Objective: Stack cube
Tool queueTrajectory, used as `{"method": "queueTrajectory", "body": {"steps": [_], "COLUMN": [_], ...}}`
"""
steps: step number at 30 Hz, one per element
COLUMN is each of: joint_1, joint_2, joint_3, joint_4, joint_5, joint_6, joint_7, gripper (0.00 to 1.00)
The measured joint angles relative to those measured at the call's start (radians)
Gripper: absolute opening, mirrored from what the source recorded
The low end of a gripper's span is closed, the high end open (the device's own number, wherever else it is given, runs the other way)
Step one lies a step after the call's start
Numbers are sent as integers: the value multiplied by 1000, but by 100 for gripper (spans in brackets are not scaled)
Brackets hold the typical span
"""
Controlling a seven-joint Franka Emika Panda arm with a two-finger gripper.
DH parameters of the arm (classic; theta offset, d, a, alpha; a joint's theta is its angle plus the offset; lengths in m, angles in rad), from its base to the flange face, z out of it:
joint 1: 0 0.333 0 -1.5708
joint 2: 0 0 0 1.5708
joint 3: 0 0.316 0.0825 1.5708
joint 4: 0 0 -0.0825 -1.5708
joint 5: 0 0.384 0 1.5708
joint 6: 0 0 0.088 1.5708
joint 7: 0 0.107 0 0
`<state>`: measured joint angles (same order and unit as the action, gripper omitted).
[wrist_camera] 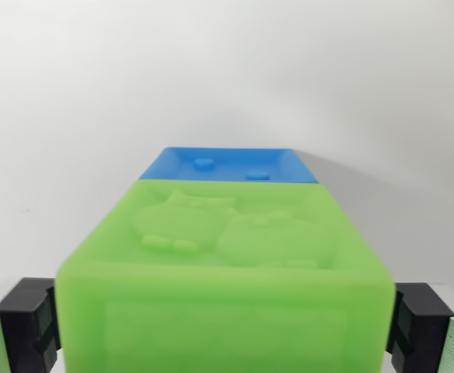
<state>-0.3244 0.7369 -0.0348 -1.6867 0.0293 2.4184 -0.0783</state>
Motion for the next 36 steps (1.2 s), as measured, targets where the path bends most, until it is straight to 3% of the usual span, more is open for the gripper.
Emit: {"method": "queueTrajectory", "body": {"steps": [15,36], "joint_1": [0,2], "joint_2": [-43,-166], "joint_3": [0,-3], "joint_4": [-6,-7], "joint_5": [0,-1], "joint_6": [-34,-154], "joint_7": [0,0], "gripper": [100,100]}}
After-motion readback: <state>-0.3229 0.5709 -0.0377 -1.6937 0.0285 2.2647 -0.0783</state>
